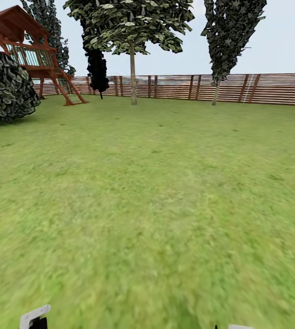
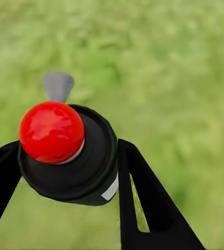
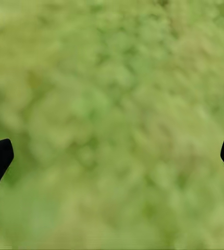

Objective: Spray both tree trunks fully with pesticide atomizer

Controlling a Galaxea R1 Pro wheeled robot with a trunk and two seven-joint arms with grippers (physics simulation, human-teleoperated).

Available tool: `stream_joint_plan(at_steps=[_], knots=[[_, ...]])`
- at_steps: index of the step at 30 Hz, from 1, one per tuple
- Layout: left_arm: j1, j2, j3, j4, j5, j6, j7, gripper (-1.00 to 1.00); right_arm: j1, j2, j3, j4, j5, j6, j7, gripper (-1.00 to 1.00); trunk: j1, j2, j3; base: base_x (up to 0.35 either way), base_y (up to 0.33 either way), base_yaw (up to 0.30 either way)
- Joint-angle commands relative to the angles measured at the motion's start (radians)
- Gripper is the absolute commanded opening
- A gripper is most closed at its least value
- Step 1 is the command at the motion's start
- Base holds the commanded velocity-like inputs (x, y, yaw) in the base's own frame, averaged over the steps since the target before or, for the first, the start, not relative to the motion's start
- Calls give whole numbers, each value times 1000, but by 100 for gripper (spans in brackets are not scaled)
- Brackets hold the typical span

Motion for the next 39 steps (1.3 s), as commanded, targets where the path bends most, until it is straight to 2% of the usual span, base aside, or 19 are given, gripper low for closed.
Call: stream_joint_plan(at_steps=[1,39], knots=[[-1,0,9,1,-10,-3,-4,-100,-1,0,-5,2,11,-2,-5,100,0,0,-1,338,0,0],[-1,-1,8,2,-10,-3,-4,-100,-1,0,-5,2,11,-2,-5,100,0,0,-1,338,0,0]])
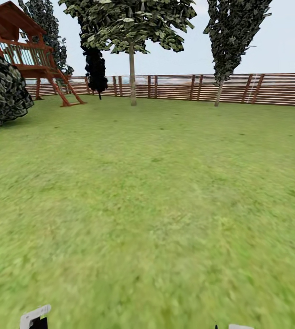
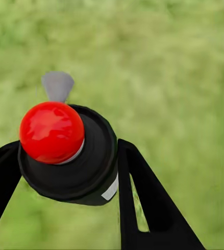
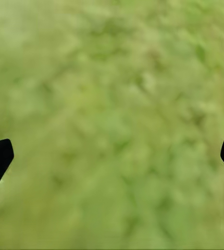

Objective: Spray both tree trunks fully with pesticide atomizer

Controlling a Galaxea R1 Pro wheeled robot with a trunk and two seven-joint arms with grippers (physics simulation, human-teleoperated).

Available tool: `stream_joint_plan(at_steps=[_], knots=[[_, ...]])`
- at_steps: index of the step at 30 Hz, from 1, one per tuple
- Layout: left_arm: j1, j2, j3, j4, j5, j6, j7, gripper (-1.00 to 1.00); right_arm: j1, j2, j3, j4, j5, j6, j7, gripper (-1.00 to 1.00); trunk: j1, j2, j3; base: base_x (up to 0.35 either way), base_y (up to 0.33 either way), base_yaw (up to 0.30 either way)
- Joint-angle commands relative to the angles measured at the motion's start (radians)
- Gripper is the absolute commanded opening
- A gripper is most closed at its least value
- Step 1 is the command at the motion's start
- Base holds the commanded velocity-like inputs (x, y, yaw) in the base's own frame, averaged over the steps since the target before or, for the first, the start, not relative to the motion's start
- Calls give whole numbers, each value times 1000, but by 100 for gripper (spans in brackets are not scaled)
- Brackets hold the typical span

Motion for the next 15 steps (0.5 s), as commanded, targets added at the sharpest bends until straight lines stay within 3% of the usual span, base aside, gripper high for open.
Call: stream_joint_plan(at_steps=[1,15], knots=[[-1,0,9,1,-10,-3,-4,-100,-1,0,-5,1,11,-2,-5,100,0,0,-1,338,0,0],[-1,0,9,1,-10,-3,-4,-100,-1,1,-5,1,11,-2,-5,100,0,0,-1,338,0,0]])
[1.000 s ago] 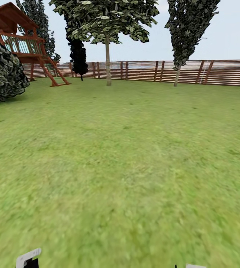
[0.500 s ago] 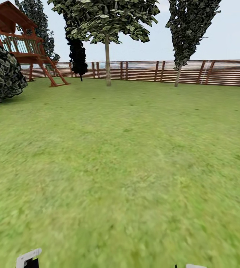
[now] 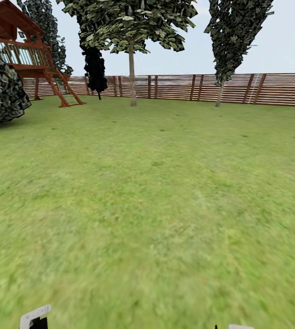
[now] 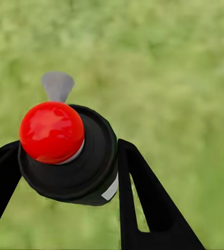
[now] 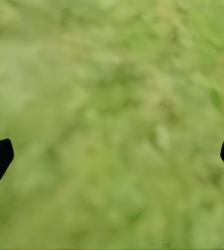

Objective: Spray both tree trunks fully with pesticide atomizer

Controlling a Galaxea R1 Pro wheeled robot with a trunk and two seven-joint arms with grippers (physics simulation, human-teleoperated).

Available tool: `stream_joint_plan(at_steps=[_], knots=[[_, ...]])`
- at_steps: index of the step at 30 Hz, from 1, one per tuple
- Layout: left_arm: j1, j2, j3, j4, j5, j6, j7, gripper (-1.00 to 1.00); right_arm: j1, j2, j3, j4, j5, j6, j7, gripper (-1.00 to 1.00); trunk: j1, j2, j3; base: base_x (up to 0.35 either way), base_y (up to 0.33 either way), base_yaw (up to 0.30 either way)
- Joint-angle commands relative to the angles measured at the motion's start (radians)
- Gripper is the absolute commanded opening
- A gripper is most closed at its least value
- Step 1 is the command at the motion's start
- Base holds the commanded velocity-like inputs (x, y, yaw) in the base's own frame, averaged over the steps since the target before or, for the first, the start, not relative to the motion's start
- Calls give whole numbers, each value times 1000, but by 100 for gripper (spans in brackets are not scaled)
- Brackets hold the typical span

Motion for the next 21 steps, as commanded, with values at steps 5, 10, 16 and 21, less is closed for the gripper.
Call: stream_joint_plan(at_steps=[5,10,16,21], knots=[[-1,0,9,1,-10,-4,-4,-100,-1,0,-5,1,11,-2,-5,100,0,0,-1,338,0,0],[-1,0,9,1,-10,-4,-4,-100,-1,0,-5,1,11,-2,-5,100,0,0,-1,338,0,0],[-1,0,9,1,-10,-5,-4,-100,-1,-1,-5,1,11,-2,-5,100,0,0,-1,338,0,0],[-1,0,9,1,-10,-4,-4,-100,-1,0,-5,1,11,-2,-5,100,0,0,-1,338,0,0]])
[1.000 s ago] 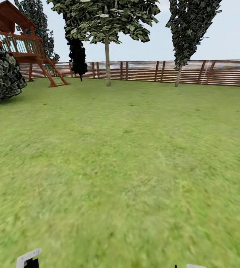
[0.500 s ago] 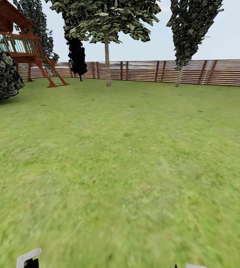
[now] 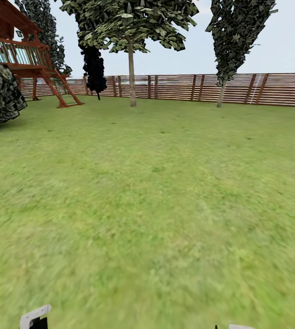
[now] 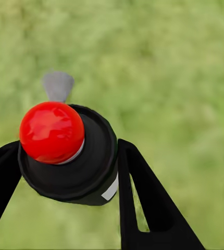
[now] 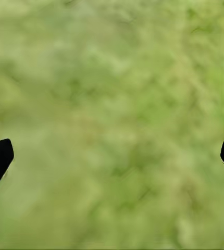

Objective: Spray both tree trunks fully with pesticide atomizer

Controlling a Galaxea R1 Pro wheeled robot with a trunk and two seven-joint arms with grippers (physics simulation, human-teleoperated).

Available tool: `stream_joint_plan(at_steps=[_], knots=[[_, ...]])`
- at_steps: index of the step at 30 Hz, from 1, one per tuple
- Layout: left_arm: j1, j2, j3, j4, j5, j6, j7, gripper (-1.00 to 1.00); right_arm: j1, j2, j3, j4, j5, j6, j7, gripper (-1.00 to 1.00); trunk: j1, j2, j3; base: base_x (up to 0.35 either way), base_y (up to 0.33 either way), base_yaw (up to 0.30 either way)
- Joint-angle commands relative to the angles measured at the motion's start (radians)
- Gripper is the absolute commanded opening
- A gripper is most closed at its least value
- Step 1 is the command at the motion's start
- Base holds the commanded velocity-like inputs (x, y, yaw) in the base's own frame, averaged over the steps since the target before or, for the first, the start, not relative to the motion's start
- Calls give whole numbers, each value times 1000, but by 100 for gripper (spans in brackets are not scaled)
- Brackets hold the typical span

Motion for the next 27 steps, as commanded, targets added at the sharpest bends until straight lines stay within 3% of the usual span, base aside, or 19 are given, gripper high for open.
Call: stream_joint_plan(at_steps=[1,27], knots=[[-1,0,9,1,-10,-3,-4,-100,-1,0,-6,1,11,-2,-5,100,0,0,-1,338,0,0],[-1,0,9,1,-9,-4,-4,-100,-1,0,-6,1,11,-2,-5,100,0,0,-1,338,0,0]])
